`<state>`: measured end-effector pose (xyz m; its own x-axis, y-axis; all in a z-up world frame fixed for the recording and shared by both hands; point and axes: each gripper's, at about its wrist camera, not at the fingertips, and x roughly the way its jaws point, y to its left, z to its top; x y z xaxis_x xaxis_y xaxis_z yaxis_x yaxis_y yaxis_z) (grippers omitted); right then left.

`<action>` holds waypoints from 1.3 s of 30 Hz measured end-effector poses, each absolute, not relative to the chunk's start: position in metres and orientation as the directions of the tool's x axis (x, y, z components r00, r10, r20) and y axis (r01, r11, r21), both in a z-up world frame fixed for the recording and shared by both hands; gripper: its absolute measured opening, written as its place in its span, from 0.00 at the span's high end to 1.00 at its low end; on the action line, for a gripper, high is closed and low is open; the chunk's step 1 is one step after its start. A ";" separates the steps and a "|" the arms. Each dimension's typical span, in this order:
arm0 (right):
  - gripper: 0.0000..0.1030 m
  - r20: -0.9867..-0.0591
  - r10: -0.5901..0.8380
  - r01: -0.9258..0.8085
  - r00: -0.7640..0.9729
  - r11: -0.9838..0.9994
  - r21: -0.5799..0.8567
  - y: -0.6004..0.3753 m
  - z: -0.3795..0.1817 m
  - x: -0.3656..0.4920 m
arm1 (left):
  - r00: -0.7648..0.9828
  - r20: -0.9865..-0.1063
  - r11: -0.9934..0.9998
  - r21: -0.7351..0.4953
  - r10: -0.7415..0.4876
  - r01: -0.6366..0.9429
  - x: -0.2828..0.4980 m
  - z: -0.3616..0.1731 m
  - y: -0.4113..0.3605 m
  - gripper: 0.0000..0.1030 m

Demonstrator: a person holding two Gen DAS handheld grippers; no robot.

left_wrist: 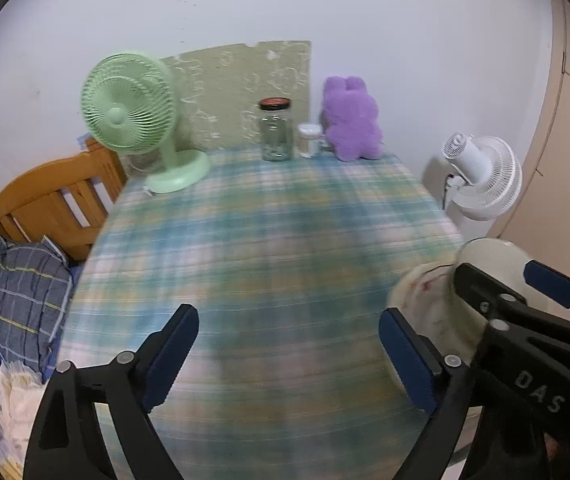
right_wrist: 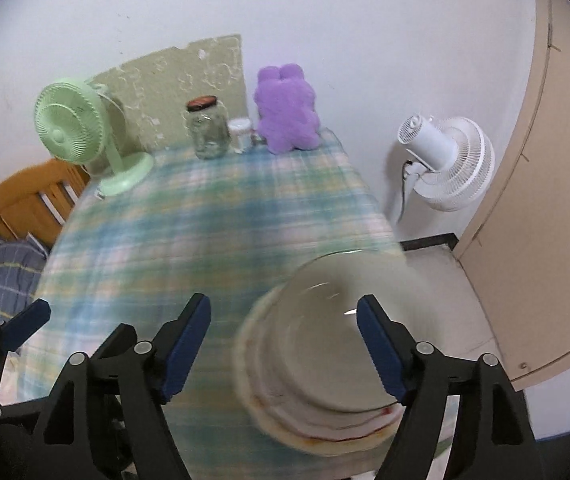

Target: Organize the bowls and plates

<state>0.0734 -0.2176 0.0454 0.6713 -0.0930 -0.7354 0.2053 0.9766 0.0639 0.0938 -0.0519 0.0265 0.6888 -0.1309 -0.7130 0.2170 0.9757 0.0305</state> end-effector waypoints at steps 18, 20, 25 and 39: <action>0.18 -0.644 -0.126 0.194 0.755 0.980 0.036 -0.135 -0.011 0.022 | 0.765 -0.640 0.993 0.020 -0.078 0.118 0.038 -0.025 0.047 0.08; 0.18 -0.639 -0.125 0.190 0.759 0.981 0.034 -0.132 -0.014 0.016 | 0.771 -0.631 0.992 0.017 -0.087 0.125 0.031 -0.025 0.048 0.08; 0.18 -0.632 -0.109 0.171 0.768 0.985 0.038 -0.122 -0.016 0.000 | 0.791 -0.605 0.991 0.021 -0.092 0.131 0.018 -0.021 0.051 0.08; 0.17 -0.618 -0.122 0.178 0.777 0.984 0.029 -0.114 -0.012 -0.014 | 0.800 -0.590 0.991 -0.001 -0.108 0.133 0.013 -0.021 0.056 0.05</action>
<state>-0.0136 -0.1137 -0.0123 0.7767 -0.1223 -0.6179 0.1776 0.9837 0.0285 0.0132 0.0564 -0.0211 0.8000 -0.1080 -0.5901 0.1331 0.9911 -0.0009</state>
